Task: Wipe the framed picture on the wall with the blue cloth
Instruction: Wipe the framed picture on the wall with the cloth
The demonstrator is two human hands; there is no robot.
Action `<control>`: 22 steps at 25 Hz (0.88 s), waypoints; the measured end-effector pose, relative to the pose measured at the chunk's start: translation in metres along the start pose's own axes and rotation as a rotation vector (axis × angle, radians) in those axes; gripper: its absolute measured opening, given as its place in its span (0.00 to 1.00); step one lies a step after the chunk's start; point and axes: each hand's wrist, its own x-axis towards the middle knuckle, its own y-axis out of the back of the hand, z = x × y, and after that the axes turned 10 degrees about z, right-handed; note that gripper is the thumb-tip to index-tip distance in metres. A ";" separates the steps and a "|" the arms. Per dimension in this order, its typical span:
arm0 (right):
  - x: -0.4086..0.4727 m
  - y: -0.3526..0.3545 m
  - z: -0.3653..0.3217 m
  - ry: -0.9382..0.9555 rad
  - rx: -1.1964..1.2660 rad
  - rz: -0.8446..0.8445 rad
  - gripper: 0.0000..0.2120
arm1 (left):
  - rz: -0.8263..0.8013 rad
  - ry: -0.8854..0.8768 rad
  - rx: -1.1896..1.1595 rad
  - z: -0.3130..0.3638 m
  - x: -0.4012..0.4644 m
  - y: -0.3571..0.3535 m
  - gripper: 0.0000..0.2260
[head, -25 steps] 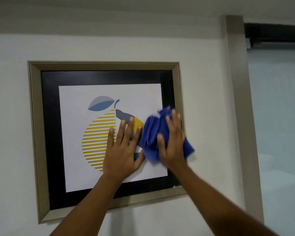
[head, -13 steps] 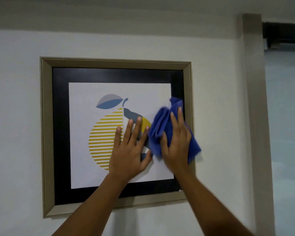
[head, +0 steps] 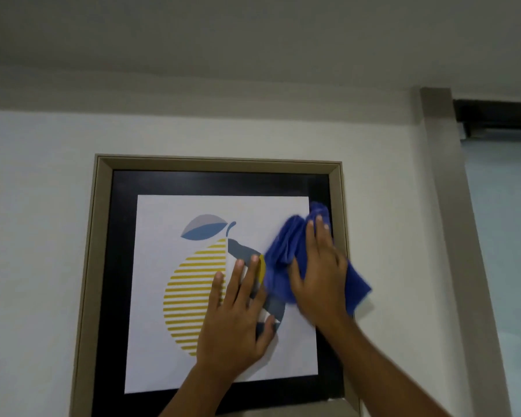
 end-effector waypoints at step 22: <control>-0.157 -0.007 -0.001 -0.154 0.118 0.029 0.32 | 0.027 -0.019 -0.003 0.002 -0.003 -0.002 0.34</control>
